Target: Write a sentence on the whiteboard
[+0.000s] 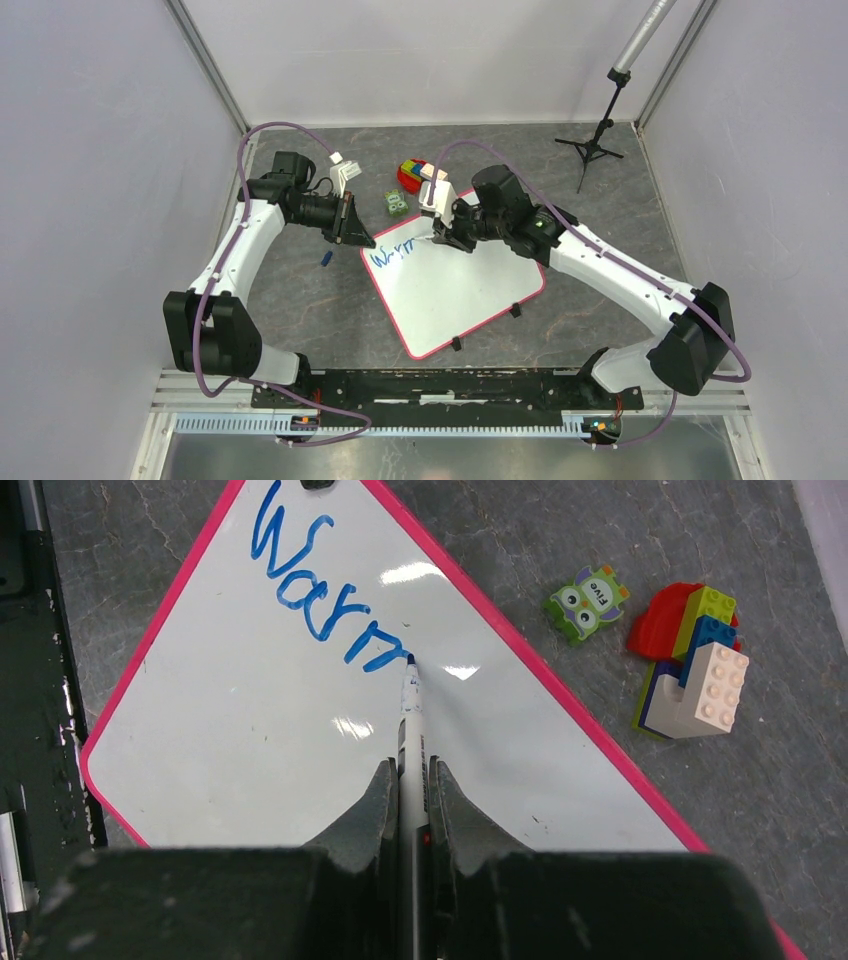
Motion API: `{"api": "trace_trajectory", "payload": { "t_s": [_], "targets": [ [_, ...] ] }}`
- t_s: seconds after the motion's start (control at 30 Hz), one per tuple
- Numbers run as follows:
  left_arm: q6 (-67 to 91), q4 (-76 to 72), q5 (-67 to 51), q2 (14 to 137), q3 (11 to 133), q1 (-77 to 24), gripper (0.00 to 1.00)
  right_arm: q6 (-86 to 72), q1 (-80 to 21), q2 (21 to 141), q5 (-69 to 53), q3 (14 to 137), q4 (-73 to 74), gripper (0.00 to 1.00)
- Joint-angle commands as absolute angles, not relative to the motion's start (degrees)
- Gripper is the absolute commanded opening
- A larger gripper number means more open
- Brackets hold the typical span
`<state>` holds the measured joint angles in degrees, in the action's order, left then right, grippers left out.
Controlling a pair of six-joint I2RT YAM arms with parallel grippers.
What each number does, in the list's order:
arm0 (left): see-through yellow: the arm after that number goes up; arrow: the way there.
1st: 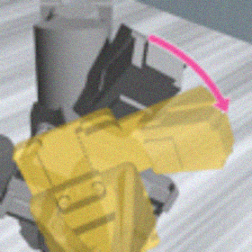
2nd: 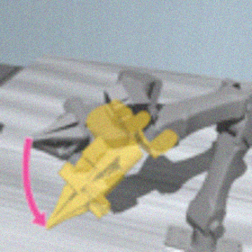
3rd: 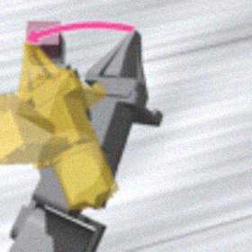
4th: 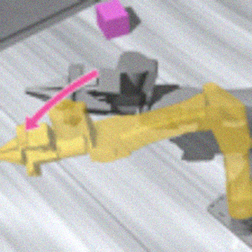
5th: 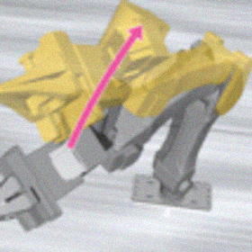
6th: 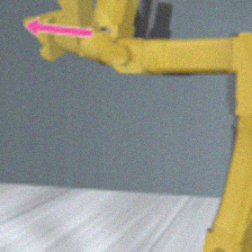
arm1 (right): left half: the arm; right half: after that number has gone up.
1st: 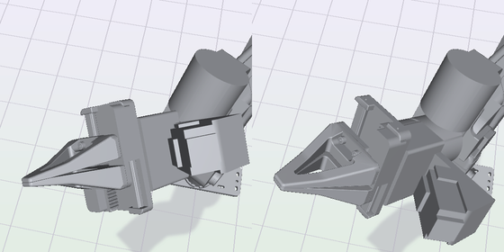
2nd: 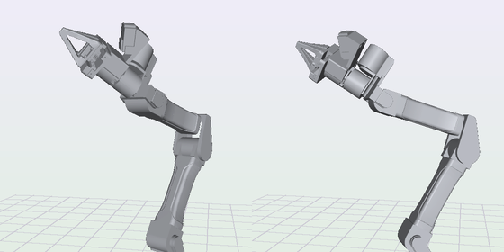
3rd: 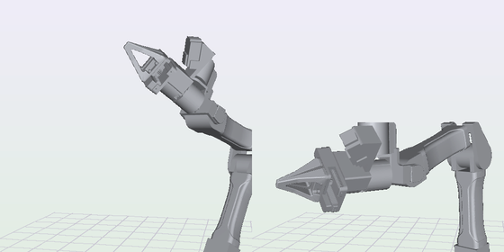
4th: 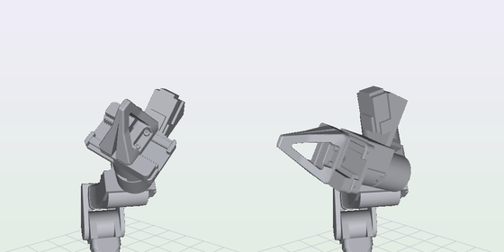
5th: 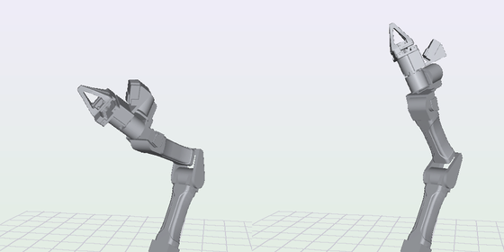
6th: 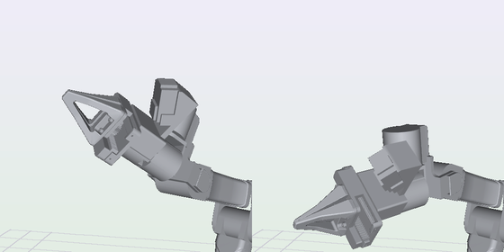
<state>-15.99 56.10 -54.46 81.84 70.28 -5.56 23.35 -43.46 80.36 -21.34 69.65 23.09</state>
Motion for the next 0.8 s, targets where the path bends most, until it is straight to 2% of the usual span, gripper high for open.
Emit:
{"api": "trace_trajectory", "payload": {
  "t_s": [0.0,0.77],
  "targets": [
    [-17.53,55.04,-53.53,81.39,70.42,-5.41,0.02,23.55,-42.52,79.97,-18.17,70.01,21.88,0.00],
    [-17.37,55.03,-53.54,81.60,70.58,-5.45,0.02,23.81,-43.01,76.36,-22.40,64.53,23.62,0.00]
  ]
}}
